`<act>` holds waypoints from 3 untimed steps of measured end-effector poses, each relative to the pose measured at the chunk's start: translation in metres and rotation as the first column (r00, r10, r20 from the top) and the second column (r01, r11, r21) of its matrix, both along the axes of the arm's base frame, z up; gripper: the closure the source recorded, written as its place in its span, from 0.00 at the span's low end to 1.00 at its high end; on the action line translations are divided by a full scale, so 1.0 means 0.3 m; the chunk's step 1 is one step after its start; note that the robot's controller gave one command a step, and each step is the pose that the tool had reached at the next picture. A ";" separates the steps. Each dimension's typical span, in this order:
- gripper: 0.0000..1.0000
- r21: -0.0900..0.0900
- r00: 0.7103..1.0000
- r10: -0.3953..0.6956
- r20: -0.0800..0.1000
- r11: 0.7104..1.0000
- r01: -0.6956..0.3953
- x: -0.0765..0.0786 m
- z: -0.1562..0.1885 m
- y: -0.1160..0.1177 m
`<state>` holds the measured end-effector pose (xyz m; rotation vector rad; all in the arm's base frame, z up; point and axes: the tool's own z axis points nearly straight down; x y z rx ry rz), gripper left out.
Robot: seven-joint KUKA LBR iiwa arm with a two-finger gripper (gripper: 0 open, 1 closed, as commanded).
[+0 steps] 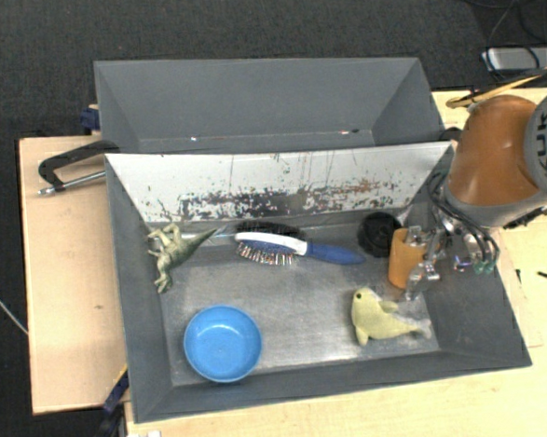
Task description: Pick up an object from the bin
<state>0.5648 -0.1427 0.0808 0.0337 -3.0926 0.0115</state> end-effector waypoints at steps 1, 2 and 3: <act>1.00 0.007 0.998 -0.037 0.050 0.999 0.036 0.010 0.092 0.003; 1.00 0.009 0.996 -0.074 0.055 0.997 0.074 0.022 0.129 0.027; 1.00 0.005 0.989 -0.143 0.034 0.990 0.143 0.014 0.081 0.009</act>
Offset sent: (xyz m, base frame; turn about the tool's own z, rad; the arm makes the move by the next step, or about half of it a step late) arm 0.0026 0.0020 0.0257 0.0342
